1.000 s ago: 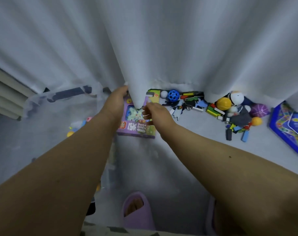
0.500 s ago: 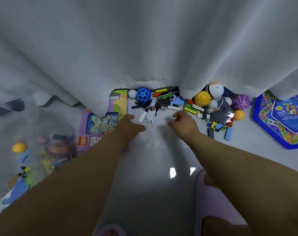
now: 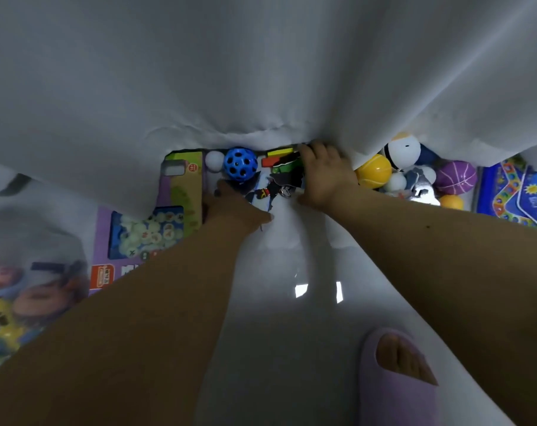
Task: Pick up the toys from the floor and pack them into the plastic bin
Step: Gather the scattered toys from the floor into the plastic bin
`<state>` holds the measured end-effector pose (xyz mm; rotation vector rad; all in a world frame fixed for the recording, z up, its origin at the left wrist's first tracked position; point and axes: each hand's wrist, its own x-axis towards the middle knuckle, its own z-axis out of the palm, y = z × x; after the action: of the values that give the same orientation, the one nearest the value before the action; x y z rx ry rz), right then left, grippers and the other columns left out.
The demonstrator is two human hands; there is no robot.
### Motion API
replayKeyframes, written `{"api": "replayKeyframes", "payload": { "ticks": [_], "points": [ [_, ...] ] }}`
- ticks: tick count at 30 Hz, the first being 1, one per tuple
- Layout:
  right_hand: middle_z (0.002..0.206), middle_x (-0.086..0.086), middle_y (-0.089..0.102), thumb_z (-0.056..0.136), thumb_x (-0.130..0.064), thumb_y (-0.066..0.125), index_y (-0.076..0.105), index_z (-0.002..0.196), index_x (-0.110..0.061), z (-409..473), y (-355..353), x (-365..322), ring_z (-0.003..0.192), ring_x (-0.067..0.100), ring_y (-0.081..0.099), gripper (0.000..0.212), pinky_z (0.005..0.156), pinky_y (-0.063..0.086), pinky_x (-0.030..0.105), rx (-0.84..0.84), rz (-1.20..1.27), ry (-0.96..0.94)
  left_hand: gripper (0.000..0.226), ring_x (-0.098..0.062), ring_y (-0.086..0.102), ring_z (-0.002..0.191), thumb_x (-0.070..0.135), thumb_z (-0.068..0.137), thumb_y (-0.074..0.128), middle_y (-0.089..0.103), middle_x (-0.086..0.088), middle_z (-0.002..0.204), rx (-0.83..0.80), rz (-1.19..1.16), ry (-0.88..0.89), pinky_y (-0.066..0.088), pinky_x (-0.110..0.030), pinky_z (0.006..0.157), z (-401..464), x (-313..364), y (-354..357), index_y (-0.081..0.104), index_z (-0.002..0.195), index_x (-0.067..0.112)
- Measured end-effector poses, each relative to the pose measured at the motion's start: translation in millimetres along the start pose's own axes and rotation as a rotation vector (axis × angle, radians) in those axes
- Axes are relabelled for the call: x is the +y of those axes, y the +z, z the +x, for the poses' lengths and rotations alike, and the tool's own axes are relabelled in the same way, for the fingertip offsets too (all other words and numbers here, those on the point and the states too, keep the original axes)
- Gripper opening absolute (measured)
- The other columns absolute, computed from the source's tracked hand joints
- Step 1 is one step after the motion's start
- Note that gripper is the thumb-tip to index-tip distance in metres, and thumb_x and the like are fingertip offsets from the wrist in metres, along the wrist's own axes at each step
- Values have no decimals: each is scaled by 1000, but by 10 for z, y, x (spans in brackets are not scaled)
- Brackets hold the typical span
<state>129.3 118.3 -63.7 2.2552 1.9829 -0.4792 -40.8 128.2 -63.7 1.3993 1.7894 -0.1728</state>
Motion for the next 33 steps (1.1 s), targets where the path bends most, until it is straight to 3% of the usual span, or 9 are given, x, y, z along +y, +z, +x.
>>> {"api": "replayKeyframes", "payload": {
  "ticks": [3,8,12,18,25,29,33],
  "points": [
    [146,12,25,72,-35,73,21,146,-17,99,-19,13,133,31,27,92,102,35,43,-39,-86,-9,147,-37,15,142,72,39,73,15,-17,154,12,62,-11,21,-49,116,128,62,37,-2,151,13],
    [139,11,27,79,-33,68,28,141,-17,120,52,4,128,31,29,76,91,42,45,-50,-115,55,122,-32,15,142,56,63,79,6,-19,153,16,149,-25,27,-39,111,75,186,110,6,150,12],
    [138,10,26,74,-36,73,37,134,-17,156,62,29,129,32,27,72,95,44,46,-107,-51,74,112,-35,35,130,55,63,79,11,-17,147,50,180,-6,38,-40,102,76,203,209,15,146,16],
    [144,13,25,78,-31,71,32,140,-16,73,129,-47,128,40,29,75,101,37,45,-195,41,-45,97,-34,28,129,51,76,69,20,-15,140,67,336,46,34,-40,103,-35,267,239,11,146,16],
    [143,11,27,77,-33,73,32,140,-25,-82,196,-104,132,43,22,76,101,38,44,-233,40,-88,90,-34,34,120,44,72,68,29,-18,134,102,501,90,32,-40,93,-15,135,329,15,140,19],
    [133,9,36,74,-32,74,38,136,-22,-186,235,-149,123,39,31,72,94,42,39,-168,39,-115,89,-37,39,116,42,71,68,32,-17,130,108,471,134,32,-34,79,-13,-29,403,15,140,23],
    [121,11,46,73,-31,75,52,121,-16,-240,164,-103,111,35,42,56,87,40,36,-98,218,-61,96,-36,42,115,48,73,69,33,-18,131,107,419,129,36,-40,97,-108,-111,308,13,145,19]
  ]
}}
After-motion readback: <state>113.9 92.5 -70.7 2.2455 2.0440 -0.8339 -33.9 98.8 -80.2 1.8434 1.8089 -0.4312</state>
